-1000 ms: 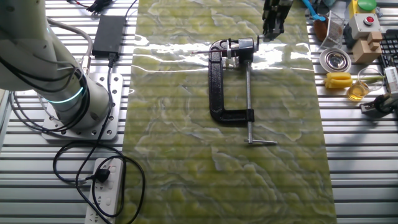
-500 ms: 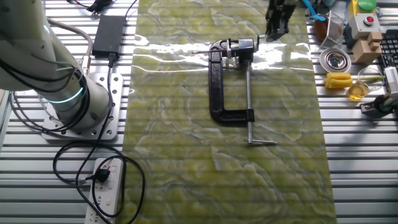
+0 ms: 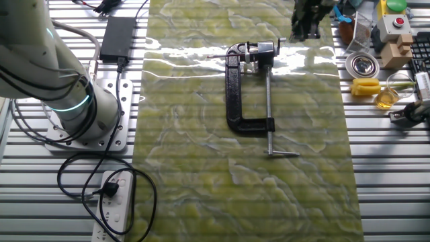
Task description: Sharpen the pencil with a pencil sharpener
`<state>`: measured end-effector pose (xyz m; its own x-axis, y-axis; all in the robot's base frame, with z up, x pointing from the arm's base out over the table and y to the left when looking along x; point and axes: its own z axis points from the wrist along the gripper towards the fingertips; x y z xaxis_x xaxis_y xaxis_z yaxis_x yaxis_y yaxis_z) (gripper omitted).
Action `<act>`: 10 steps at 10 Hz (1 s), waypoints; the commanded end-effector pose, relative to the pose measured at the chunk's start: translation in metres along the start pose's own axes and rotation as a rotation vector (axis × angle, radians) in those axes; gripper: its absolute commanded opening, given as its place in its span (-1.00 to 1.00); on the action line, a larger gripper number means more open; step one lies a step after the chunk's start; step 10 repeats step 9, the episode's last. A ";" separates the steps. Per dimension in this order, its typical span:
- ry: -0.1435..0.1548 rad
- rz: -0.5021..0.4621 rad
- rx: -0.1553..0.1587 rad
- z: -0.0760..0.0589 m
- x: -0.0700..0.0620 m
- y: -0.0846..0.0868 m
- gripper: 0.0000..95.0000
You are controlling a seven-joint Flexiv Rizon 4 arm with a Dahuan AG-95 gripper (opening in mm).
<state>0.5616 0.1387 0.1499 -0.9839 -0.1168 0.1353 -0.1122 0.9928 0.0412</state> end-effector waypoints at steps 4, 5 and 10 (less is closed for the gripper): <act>-0.025 -0.047 0.005 0.020 0.011 -0.009 -1.00; -0.028 -0.049 0.006 0.023 0.014 -0.011 -1.00; -0.043 -0.088 0.006 0.028 0.018 -0.013 -1.00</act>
